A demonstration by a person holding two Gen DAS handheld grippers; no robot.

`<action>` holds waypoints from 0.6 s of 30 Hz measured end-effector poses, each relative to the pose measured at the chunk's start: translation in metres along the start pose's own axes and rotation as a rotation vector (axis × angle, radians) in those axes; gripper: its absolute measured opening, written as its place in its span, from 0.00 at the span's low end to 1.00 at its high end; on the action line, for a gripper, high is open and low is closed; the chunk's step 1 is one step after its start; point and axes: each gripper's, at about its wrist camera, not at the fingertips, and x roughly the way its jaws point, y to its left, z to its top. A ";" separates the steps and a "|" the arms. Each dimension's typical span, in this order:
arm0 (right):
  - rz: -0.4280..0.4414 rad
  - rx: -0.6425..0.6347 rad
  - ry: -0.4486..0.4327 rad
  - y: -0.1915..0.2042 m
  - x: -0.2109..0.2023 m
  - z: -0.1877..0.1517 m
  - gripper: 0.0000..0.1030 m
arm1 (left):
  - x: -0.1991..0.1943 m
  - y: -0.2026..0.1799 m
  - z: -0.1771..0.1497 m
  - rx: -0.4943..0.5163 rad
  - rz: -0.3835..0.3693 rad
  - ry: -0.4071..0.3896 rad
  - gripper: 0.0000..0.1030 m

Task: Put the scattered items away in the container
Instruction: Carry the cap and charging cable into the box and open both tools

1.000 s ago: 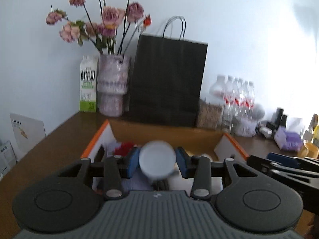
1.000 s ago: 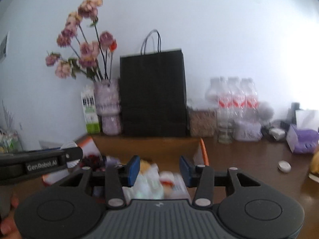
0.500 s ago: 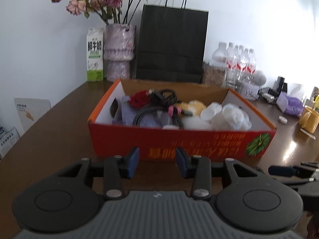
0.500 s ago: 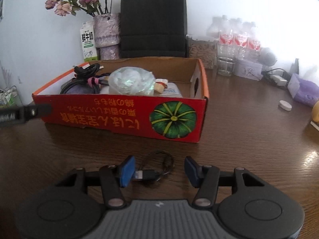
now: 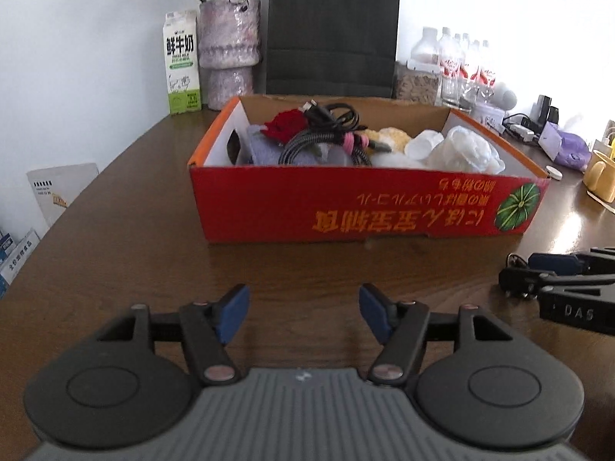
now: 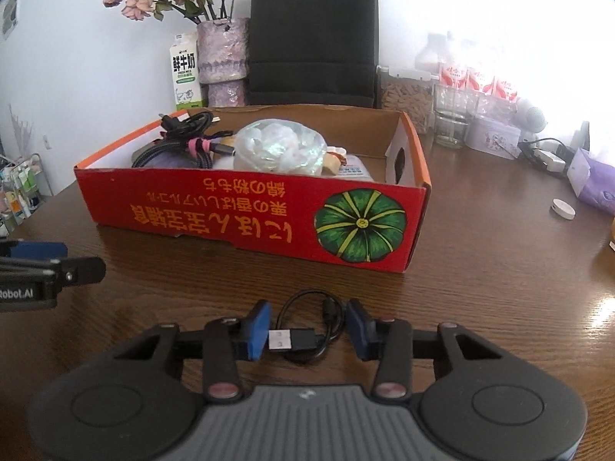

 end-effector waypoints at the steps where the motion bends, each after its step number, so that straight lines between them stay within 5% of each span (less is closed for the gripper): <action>1: 0.004 0.002 -0.003 -0.001 -0.001 0.000 0.40 | 0.000 0.002 0.000 -0.004 -0.008 0.001 0.64; 9: 0.010 0.012 -0.032 -0.001 -0.010 0.001 0.40 | -0.007 0.030 0.016 -0.143 -0.058 -0.013 0.64; 18: 0.023 0.013 -0.050 -0.001 -0.016 0.000 0.40 | -0.015 0.033 0.023 -0.143 -0.033 -0.022 0.61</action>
